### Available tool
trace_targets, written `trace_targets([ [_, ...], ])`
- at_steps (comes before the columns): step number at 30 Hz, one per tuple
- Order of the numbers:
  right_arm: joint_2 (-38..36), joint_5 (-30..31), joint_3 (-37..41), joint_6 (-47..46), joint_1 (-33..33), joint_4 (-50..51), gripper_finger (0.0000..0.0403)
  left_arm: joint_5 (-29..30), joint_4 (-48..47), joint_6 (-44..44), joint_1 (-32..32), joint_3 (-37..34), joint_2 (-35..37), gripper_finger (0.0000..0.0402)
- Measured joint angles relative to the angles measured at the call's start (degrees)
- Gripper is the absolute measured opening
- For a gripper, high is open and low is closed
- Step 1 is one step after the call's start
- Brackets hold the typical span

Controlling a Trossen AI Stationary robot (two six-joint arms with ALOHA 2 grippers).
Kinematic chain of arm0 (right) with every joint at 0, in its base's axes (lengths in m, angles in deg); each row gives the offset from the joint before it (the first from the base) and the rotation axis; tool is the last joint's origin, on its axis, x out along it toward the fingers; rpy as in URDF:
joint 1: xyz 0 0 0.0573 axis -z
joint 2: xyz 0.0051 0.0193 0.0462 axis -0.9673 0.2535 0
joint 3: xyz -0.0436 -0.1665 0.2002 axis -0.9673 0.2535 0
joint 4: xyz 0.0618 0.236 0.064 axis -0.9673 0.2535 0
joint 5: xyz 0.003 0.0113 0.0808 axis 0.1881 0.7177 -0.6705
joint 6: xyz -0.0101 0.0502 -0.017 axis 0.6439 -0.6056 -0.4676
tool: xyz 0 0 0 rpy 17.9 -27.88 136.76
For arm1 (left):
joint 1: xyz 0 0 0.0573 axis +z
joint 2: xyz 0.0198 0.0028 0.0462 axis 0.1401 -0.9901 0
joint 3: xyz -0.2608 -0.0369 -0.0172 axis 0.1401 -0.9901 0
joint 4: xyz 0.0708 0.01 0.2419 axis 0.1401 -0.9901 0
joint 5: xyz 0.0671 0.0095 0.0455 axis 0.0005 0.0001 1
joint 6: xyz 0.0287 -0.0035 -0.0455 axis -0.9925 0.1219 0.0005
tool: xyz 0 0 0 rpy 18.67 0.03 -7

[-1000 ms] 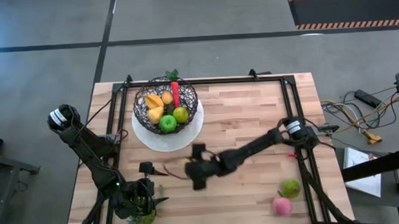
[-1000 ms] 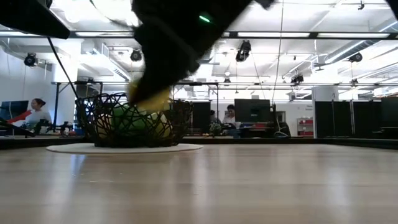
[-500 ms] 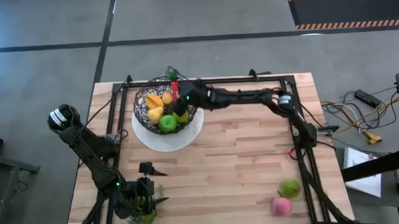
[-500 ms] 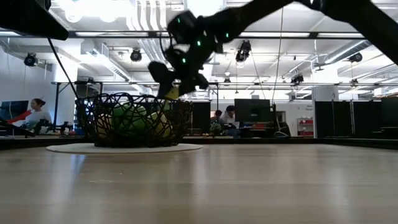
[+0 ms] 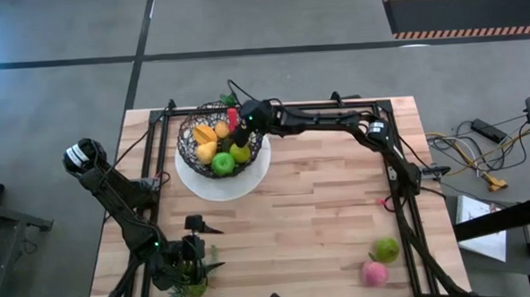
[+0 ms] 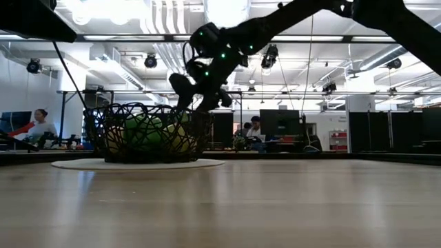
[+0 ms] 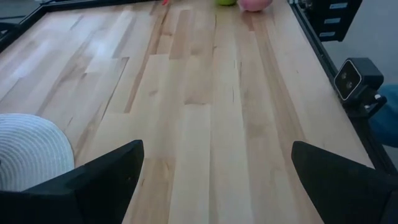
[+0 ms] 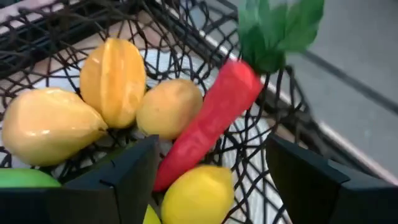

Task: Build produce basket
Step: Put the peach into the wire basket

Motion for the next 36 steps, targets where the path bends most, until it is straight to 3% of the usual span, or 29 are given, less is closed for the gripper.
trace_targets([
  [6,-4.39,3.8,-3.94,7.54,-5.59,9.08,0.0273,0.07,0.33,1.1,0.0,0.0,-1.49,0.0391],
  [10,-8.92,12.51,-3.58,14.35,-14.54,20.1,0.0256,0.13,0.73,1.6,0.0,0.0,-3.67,0.0391],
  [14,-13.57,16.42,-2.26,11.69,-25.39,33.14,0.0238,0.18,2.08,1.5,0.04,0.0,-6.14,0.0391],
  [19,-16.51,16.46,-1.05,-4.67,-40.04,49.98,0.0224,0.62,2.02,0.98,0.19,0.16,-7.99,0.0391],
  [25,-17.33,16.2,3.09,-32.39,-57.5,60.67,0.0221,6.72,2.87,-3.47,0.49,0.39,-7.72,0.0391],
  [30,-16.94,5.33,6.7,-53.85,-69.42,61.45,0.0221,12.09,7.47,-10.23,0.9,0.39,-7.62,0.0391],
  [36,-16.94,-3.32,8.66,-79.66,-79.37,60.81,0.0224,12.16,12.71,-16.73,2.27,0.39,-7.6,0.0391],
])
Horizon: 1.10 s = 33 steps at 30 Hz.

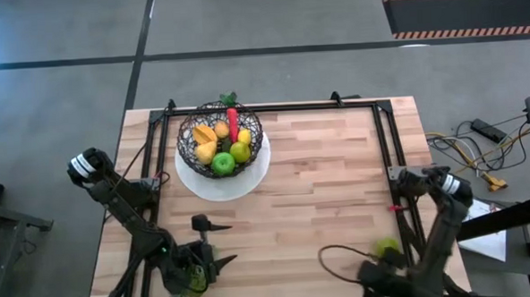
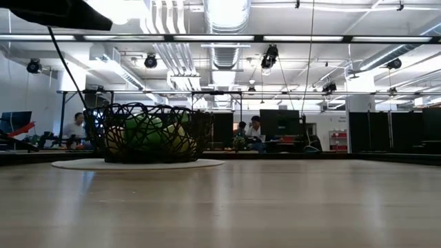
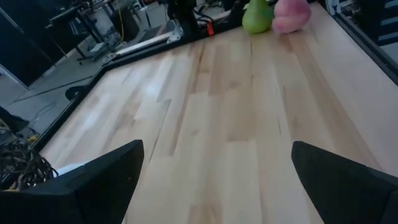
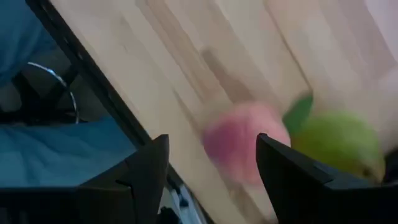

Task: Build produce basket
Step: Put the peach into the wire basket

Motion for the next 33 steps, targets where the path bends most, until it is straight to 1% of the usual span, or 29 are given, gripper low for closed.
trace_targets([
  [3,0.0,-0.06,1.19,-5.45,-3.45,0.01,0.0245,-0.01,0.23,-0.32,0.71,0.09,0.0,0.0391],
  [7,0.0,-0.02,3.46,-7.15,-5.81,-0.09,0.0297,-0.07,0.25,-0.28,1.34,0.1,0.0,0.0391],
  [10,0.0,0.01,5.77,-2.81,-6.72,-1.13,0.0339,-0.14,0.25,-0.3,1.6,0.09,0.0,0.0391],
  [13,0.46,0.02,7.63,5.95,-6.8,-1.09,0.0365,-0.27,0.24,-0.28,1.8,0.09,0.0,0.0391],
  [17,1.66,0.59,9.48,17.68,-6.7,-0.9,0.037,-0.29,0.23,-0.26,1.86,0.09,0.02,0.0391],
  [20,3.15,0.46,10.26,24.7,-6.47,-1.2,0.037,-0.29,0.23,-0.26,1.86,0.09,0.02,0.0391],
  [26,6.06,0.54,10.37,31.84,-6.24,-1.98,0.0369,-0.29,0.22,-0.23,1.92,0.09,0.02,0.0391],
  [33,9.75,1.13,10.3,37.76,-4.57,-1.5,0.0352,-0.31,0.23,-0.3,1.97,0.07,0.04,0.0391],
])
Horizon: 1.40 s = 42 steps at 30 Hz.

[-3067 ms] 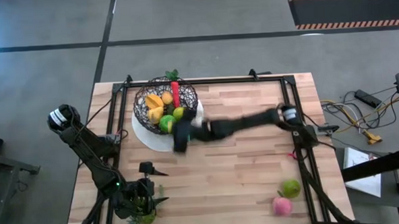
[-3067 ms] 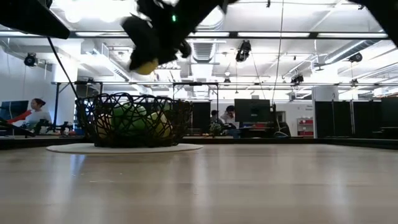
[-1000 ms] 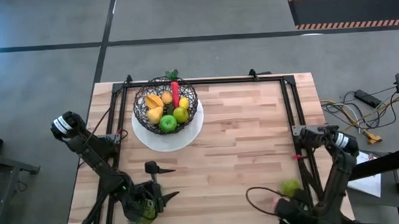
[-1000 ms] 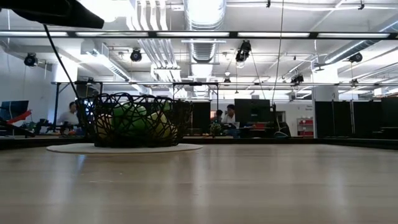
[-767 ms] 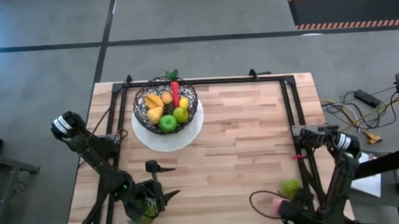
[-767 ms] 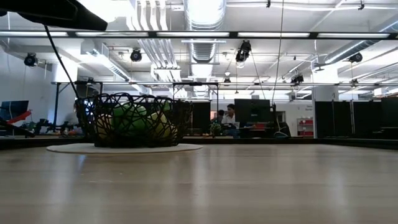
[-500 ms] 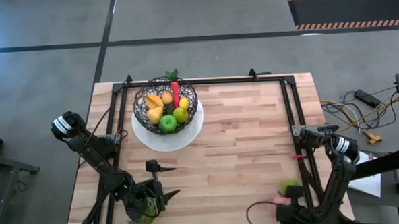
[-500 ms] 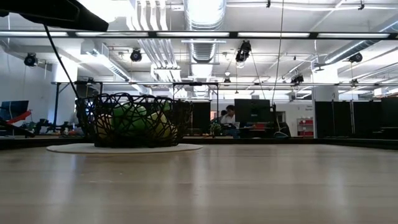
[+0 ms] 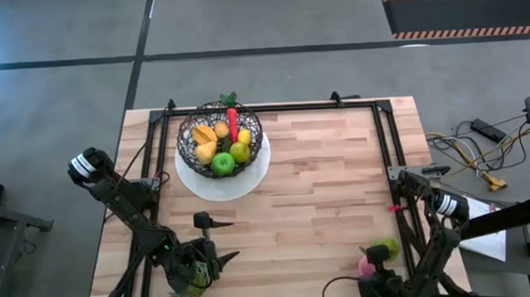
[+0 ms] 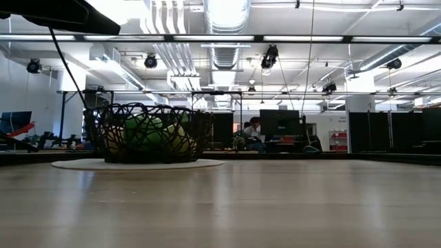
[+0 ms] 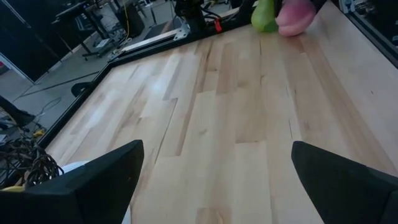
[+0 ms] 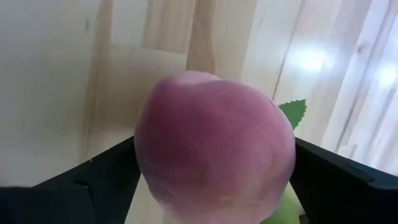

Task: Build produce basket
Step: Put the peach into the wire basket

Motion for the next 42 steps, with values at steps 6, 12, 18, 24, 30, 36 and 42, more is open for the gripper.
trace_targets([
  [6,0.58,3.42,0.09,3.16,4.45,-0.47,0.0321,0.0,-0.08,-2.38,-0.02,0.6,0.02,0.0391],
  [12,-1.56,22.13,0.43,5.41,10.32,-7.26,0.031,0.02,0.19,-8.14,-0.15,2.86,0.02,0.0391],
  [18,-4.36,38.37,5.75,20.1,16.63,-30.41,0.031,0.06,9.54,-17.31,-0.13,2.97,-2.15,0.0391],
  [24,-4.88,38.5,20.83,39.92,21.94,-76.96,0.031,0.01,22.47,-27.27,0.7,2.91,-6.07,0.0391],
  [30,-3.38,33.13,35.35,55.16,24.39,-127.62,0.0311,-2.08,26.36,-35.92,1.51,3.11,-7.8,0.0391],
  [36,-2.95,30.49,41.42,61.91,24.88,-148.32,0.0312,-4.24,26.66,-38.65,2.87,5.84,-7.8,0.0391],
  [42,-2.95,29.09,40.61,62.6,25.08,-149.42,0.0312,-16.39,26.58,-42.49,6.21,7.27,-7.99,0.0391],
])
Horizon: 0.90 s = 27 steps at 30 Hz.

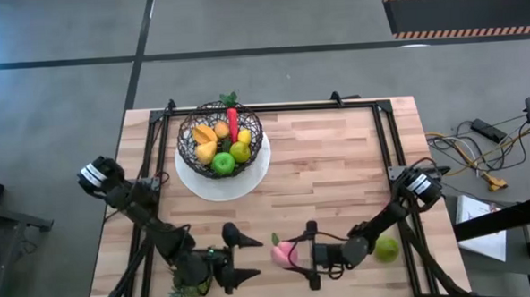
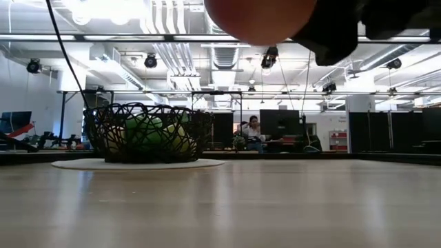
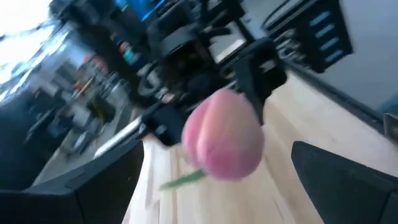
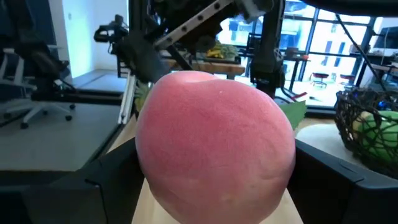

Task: Build produce basket
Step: Put the peach into the wire basket

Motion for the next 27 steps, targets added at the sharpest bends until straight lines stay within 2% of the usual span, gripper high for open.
trace_targets([
  [2,-0.02,-0.03,-0.62,0.13,0.18,-0.02,0.0313,-2.57,0.25,-3.96,0.78,0.77,-0.95,0.0391],
  [6,-0.03,0.02,-1.65,1.57,0.55,-0.02,0.0313,-2.95,-0.02,-13.67,1.16,3.72,-4.86,0.0391],
  [8,-0.07,-0.11,-2.13,2.18,0.83,-0.02,0.0313,-3.05,0.4,-15.76,1.28,5.62,-7.01,0.0391],
  [12,-0.07,-0.48,-2.88,2.56,1.16,0.02,0.0313,-1.58,0.39,-16.22,1.99,9.76,-11.34,0.0391],
  [19,-0.09,-3.22,-3.7,3.19,1.29,0.02,0.0313,8.94,0.39,-17.27,2.77,13.75,-15.84,0.0391],
  [27,-0.11,-4.82,-3.85,2.98,1.29,0.02,0.0313,10.57,0.86,-17.13,2.84,13.67,-16.36,0.0391],
])
